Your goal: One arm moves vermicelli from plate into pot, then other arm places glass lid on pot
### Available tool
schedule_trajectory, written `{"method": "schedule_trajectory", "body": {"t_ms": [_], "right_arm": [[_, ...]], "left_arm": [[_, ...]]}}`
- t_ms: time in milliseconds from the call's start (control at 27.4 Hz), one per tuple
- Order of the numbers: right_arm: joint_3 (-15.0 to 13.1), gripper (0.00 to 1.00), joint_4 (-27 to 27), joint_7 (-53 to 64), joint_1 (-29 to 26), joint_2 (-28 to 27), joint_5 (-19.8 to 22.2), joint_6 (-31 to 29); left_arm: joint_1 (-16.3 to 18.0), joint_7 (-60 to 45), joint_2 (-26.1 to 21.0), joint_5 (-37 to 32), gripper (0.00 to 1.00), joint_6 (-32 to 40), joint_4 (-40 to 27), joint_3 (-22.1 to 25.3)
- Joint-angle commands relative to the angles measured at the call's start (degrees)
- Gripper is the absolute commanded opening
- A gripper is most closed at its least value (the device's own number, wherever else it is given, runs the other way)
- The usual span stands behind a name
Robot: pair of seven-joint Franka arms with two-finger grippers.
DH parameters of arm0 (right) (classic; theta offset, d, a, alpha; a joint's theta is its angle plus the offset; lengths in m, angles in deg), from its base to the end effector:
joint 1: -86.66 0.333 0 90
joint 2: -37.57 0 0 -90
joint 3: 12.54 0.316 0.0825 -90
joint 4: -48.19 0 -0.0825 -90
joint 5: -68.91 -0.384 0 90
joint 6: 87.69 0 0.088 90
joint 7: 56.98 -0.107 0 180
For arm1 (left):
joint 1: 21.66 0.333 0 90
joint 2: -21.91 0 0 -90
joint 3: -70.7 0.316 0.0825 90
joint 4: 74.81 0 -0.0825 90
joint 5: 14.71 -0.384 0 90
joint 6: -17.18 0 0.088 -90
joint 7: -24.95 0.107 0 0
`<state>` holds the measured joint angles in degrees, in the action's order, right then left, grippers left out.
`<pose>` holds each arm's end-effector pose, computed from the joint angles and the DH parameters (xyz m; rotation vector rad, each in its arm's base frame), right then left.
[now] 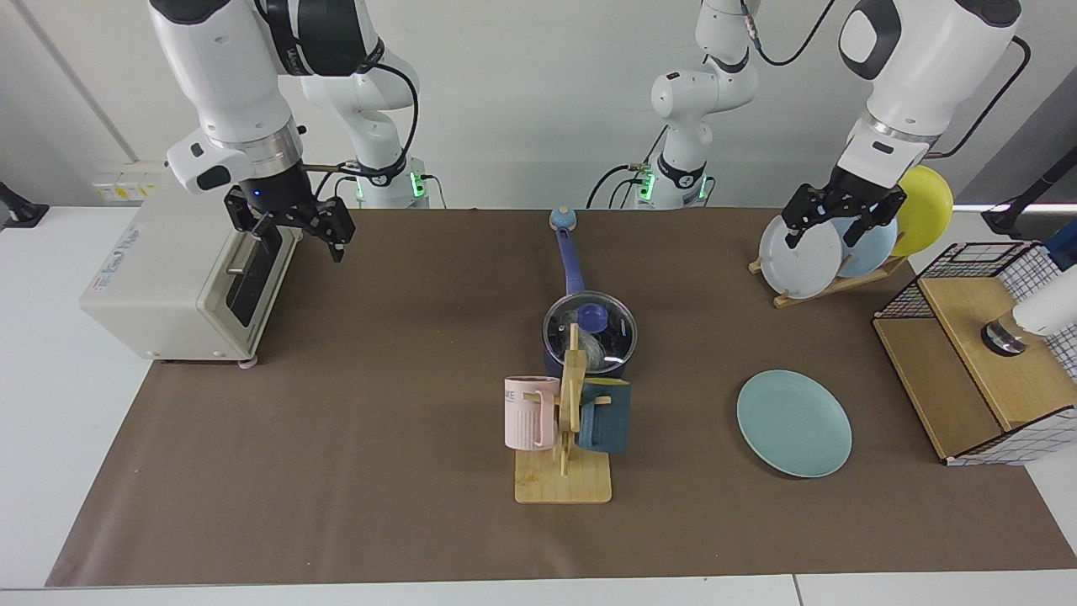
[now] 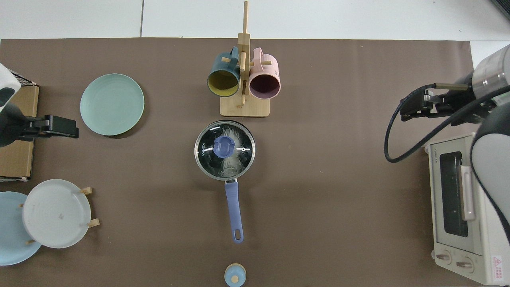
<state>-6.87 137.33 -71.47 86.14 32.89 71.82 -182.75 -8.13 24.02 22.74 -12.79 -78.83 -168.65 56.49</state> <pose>0.5851 0.0454 0.5932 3.0932 -0.2472 0.0450 0.5592 -0.0109 0.6099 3.1100 0.0108 0.0801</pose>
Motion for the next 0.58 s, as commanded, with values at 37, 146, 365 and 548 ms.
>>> {"method": "schedule_trajectory", "body": {"t_ms": [37,146,365,548], "right_arm": [[0.7,1.00,9.7,4.2,-2.6,2.9,-1.0,-6.6],[0.7,1.00,9.7,5.2,-2.6,2.3,-1.0,-7.1],[0.7,1.00,9.6,5.3,-2.5,2.0,-1.1,-7.0],[0.7,1.00,9.4,5.3,-2.7,2.0,-1.1,-6.5]], "left_arm": [[-0.2,-0.6,0.8,0.4,1.00,-0.4,-1.0,0.2],[-0.2,-0.6,0.8,0.4,1.00,-0.4,-1.0,0.2],[-0.2,-0.6,0.8,0.4,1.00,-0.4,-1.0,0.2],[-0.2,-0.6,0.8,0.4,1.00,-0.4,-1.0,0.2]]}}
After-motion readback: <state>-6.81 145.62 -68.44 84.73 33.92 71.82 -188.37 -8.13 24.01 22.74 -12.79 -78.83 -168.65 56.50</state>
